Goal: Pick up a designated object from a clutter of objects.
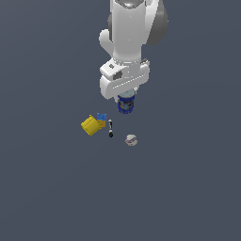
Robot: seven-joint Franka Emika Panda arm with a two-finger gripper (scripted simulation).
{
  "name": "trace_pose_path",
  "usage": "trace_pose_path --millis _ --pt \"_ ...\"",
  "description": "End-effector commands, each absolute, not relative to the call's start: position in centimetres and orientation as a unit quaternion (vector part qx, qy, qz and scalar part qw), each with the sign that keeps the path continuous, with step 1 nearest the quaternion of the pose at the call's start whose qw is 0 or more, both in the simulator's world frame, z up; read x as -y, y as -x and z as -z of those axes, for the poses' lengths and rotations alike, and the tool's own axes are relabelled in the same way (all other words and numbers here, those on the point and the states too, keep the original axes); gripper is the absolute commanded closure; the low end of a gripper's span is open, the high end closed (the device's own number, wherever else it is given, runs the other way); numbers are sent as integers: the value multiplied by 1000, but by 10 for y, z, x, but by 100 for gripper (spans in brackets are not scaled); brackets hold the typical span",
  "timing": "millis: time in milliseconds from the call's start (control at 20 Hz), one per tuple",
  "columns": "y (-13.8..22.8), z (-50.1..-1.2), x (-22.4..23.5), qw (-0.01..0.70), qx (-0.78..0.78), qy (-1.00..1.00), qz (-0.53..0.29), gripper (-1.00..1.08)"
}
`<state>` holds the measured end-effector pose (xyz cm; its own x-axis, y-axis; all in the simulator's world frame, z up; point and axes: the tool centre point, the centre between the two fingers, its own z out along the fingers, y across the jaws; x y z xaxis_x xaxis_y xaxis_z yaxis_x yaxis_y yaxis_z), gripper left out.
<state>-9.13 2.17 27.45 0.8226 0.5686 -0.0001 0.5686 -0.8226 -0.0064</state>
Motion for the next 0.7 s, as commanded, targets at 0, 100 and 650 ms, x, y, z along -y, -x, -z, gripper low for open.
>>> trace_pose_path --millis 0,100,650 --pt "100 -297 0 3 298 955 1 108" --pt "107 -314 16 3 298 955 1 108" --pt "138 -398 102 2 297 955 0 108"
